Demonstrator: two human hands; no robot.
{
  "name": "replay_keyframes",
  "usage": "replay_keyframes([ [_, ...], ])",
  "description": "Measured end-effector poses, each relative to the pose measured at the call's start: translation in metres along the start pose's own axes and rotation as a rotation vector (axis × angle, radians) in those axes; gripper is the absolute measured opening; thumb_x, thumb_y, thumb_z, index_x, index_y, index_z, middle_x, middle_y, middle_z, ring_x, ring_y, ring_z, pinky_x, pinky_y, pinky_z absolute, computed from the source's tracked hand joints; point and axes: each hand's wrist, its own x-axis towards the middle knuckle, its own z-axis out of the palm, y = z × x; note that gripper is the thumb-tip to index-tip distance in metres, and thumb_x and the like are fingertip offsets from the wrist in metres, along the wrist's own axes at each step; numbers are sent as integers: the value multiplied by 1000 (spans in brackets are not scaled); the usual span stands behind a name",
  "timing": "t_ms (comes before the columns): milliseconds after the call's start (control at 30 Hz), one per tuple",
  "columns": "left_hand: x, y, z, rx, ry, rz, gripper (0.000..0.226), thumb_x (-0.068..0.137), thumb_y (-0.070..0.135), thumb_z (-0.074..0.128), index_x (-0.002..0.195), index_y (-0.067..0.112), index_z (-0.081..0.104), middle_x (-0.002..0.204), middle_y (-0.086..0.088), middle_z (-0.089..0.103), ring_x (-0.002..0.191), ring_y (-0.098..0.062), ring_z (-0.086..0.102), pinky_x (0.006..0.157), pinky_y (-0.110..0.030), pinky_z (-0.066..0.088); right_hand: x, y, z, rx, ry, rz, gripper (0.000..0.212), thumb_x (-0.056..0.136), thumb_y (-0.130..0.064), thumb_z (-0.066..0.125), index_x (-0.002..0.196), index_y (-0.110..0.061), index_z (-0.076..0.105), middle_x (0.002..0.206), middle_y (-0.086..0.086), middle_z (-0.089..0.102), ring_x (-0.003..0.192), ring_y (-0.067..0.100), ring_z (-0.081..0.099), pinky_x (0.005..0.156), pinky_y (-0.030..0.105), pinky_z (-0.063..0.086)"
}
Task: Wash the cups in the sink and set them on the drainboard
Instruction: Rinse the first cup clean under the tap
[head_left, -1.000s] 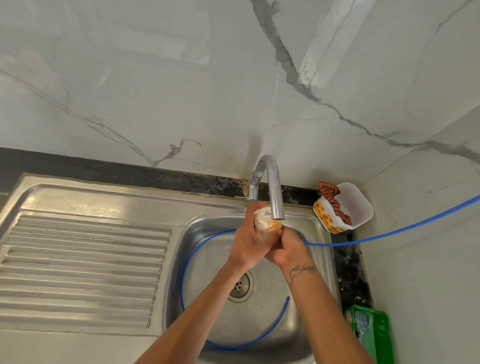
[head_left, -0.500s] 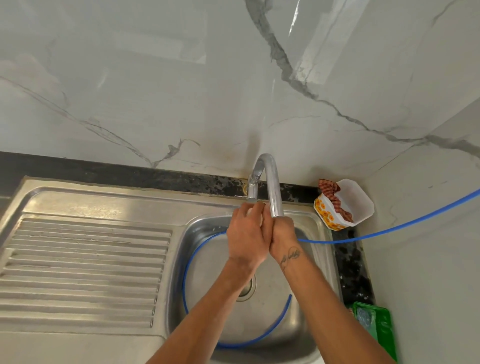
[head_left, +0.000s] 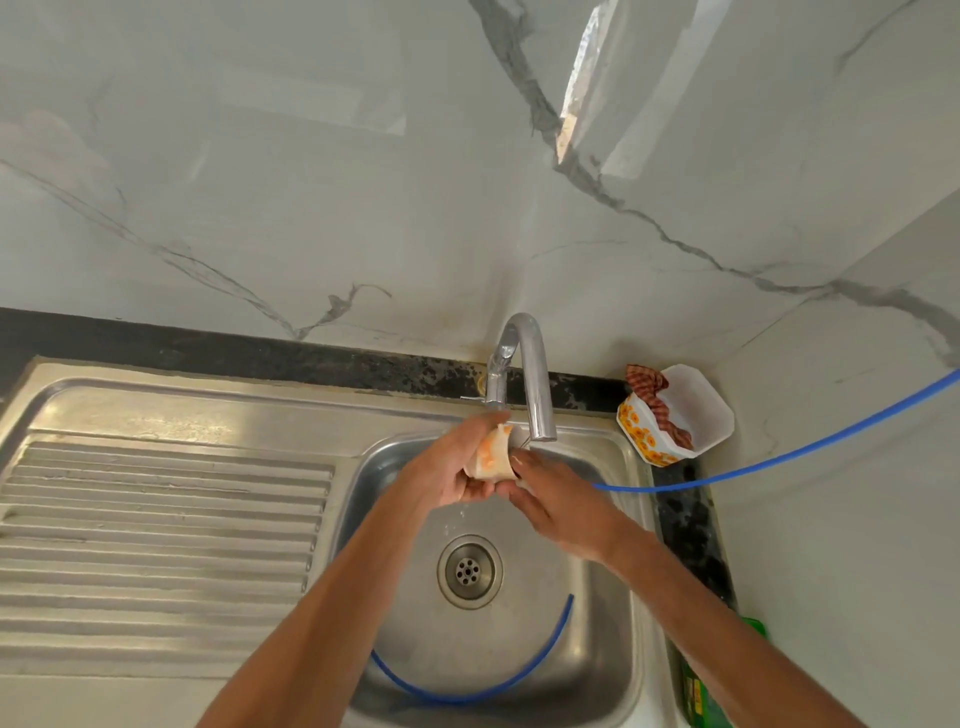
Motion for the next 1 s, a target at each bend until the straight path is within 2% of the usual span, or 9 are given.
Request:
replay_keyframes([
  [100, 5, -13, 6, -121, 9, 247, 33, 95, 43, 72, 107, 13, 73, 92, -11, 77, 72, -22, 71, 64, -33, 54, 10, -2, 0, 435, -20, 189, 27, 106, -27, 59, 132, -21, 64, 122, -6, 75, 113, 6, 69, 98, 22, 54],
  [233, 8, -30, 21, -264, 78, 621, 36, 97, 26, 74, 125, 7, 60, 93, -4, 74, 85, -25, 71, 64, -34, 60, 22, -20, 12, 1204, 215, 504, 24, 99, 0, 60, 121, -2, 69, 113, 16, 76, 110, 29, 71, 103, 42, 56],
  [367, 11, -37, 19, -68, 232, 936, 16, 108, 23, 59, 114, 9, 60, 82, 0, 72, 71, -17, 71, 59, -29, 56, 20, -37, 12, 1385, 289, 492, 32, 96, 4, 58, 127, -1, 68, 120, 21, 74, 118, 34, 68, 107, 46, 53],
  [533, -2, -12, 16, -109, 406, 404, 32, 105, 31, 52, 89, 9, 68, 65, -3, 68, 58, -20, 64, 43, -26, 46, -3, -37, 20, 358, 85, 106, 54, 93, -15, 53, 145, -28, 47, 127, -2, 69, 112, 18, 65, 100, 42, 54],
  [633, -3, -5, 13, 57, 240, 28, 43, 103, 52, 55, 98, 11, 65, 80, -14, 70, 58, -24, 66, 39, -24, 47, -13, 4, 11, -498, -156, -169, 82, 94, -34, 51, 165, -17, 14, 170, 7, 27, 158, 25, 24, 128, 62, 12],
  [700, 0, -2, 11, 74, 142, -43, 60, 100, 63, 54, 111, 5, 65, 79, -18, 69, 49, -22, 63, 36, -23, 44, -13, 20, 5, -703, -150, -252, 84, 99, -40, 49, 163, -11, 4, 169, 9, 8, 160, 22, 4, 126, 66, 5],
  [800, 9, -1, 7, -14, 76, -73, 64, 101, 65, 49, 114, 5, 66, 77, -17, 70, 52, -21, 63, 37, -22, 42, -10, 4, 3, -338, -132, -68, 65, 110, -44, 36, 166, -21, 14, 171, 2, 24, 159, 15, 21, 129, 51, 22],
  [933, 3, -5, 12, -141, 126, 66, 49, 108, 42, 35, 103, 5, 68, 77, -15, 73, 55, -20, 61, 44, -25, 41, 2, -16, -2, 394, -17, 260, 27, 106, -16, 58, 130, -27, 58, 118, -13, 68, 103, -21, 60, 89, 6, 49],
  [1000, -2, -8, 15, -46, 165, 141, 51, 110, 42, 30, 104, 7, 66, 82, -17, 75, 59, -21, 64, 47, -26, 44, 9, -20, -6, 611, 4, 381, 23, 102, -2, 56, 109, -19, 69, 98, -4, 76, 91, -11, 69, 82, 6, 49],
])
